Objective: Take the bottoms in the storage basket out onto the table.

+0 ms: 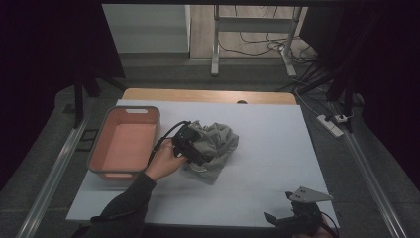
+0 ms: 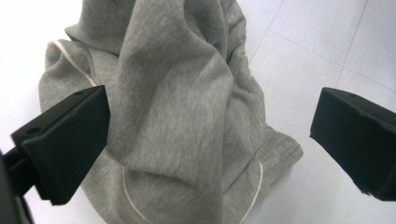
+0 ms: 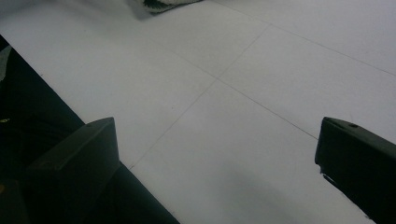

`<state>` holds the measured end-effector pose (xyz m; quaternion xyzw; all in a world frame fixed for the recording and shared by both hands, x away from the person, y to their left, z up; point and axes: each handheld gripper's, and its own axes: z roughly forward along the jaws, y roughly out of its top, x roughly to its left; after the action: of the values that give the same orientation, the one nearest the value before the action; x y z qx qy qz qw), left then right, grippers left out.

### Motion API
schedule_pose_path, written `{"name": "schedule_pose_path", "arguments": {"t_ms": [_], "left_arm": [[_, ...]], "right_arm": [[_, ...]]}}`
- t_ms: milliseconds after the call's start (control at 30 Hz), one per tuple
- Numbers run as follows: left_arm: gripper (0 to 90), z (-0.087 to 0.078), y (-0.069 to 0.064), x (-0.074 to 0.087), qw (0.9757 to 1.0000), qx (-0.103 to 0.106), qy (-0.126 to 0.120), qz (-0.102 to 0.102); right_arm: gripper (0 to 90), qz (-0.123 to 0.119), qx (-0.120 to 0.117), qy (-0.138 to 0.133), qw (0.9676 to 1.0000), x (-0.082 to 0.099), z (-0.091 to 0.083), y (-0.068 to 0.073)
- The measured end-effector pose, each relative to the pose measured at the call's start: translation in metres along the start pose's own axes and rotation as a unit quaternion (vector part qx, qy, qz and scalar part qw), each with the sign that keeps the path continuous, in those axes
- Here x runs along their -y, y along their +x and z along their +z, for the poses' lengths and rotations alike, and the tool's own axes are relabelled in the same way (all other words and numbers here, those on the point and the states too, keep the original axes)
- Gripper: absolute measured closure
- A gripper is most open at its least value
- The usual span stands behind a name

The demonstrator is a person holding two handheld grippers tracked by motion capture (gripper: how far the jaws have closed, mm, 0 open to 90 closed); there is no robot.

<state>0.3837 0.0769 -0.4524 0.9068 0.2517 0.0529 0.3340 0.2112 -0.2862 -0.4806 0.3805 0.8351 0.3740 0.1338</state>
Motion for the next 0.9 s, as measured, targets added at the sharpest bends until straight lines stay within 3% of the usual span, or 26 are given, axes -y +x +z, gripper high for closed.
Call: {"name": "schedule_pose_path", "arguments": {"t_ms": [267, 900], "left_arm": [[0.0, -0.006, -0.001, 0.002, 0.9999, 0.006, -0.004, -0.012], [0.0, -0.017, -0.007, 0.010, 0.9998, 0.011, -0.014, -0.010]], "right_arm": [[0.0, 0.001, 0.000, -0.001, 1.0000, 0.000, 0.000, 0.000], [0.0, 0.000, 0.000, -0.004, 1.0000, 0.000, 0.000, 0.000]]}}
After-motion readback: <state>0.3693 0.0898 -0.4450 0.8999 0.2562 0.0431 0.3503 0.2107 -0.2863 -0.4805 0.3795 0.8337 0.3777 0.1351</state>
